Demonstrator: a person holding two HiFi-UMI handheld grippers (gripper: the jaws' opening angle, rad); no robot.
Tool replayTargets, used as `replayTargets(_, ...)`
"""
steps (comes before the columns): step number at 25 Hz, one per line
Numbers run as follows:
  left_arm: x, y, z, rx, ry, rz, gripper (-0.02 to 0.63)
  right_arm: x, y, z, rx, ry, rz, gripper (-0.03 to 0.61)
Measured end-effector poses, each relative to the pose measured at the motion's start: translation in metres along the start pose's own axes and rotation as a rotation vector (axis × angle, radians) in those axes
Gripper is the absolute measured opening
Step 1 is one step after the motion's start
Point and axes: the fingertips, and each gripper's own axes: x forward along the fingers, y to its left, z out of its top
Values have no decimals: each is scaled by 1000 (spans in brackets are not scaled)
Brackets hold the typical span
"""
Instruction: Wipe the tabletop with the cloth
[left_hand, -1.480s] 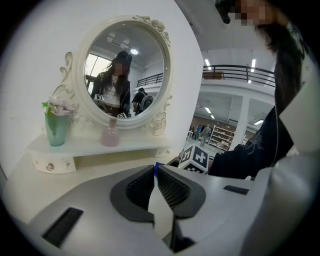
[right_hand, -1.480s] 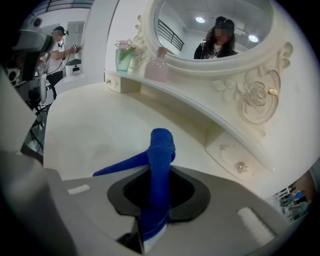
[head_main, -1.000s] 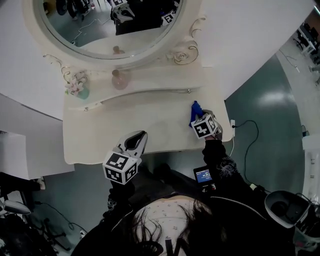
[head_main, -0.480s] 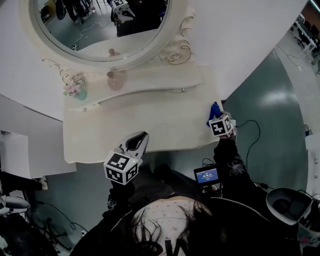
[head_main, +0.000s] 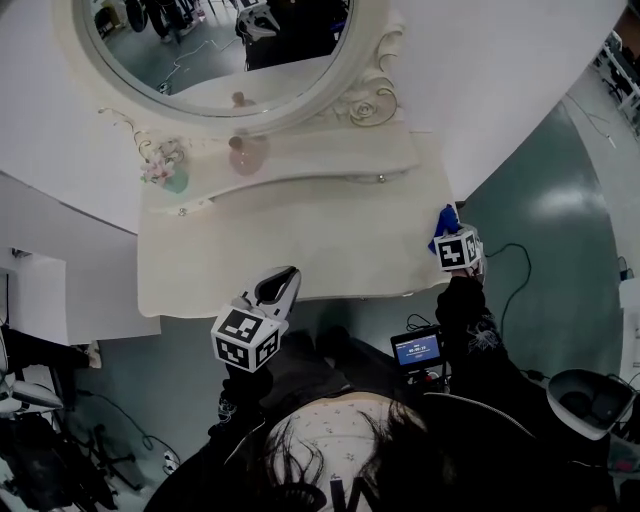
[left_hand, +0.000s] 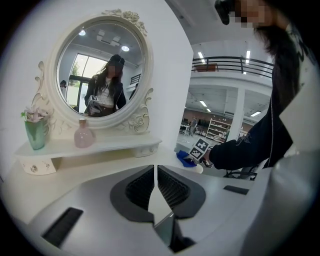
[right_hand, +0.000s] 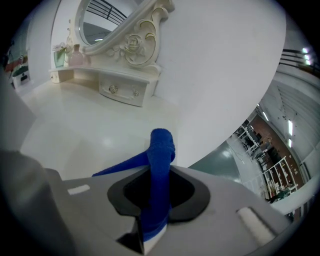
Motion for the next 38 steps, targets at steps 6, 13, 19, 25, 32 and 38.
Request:
replayTargets(6, -26, 17, -12, -37, -16, 51, 1, -12, 36, 32, -44, -62, 38, 75)
replayTargets(13, -70, 42, -34, -95, -28, 106, 0, -49, 138, 110, -136, -214, 163, 77)
replayTargets(19, -132, 81, -59, -144, -48, 179, 0, -83, 256, 159, -235, -289, 298, 77)
replayTargets(25, -205, 132, -83, -173, -71, 241, 0, -124, 384, 192, -305, -338, 408, 77)
replayTargets(32, -271, 182, -103, -184, -93, 287, 1, -170, 531, 211, -384, -372, 537, 77)
replayTargets(38, -309, 208, -118, -196, -107, 323, 0, -200, 634, 211, -476, -387, 636, 77)
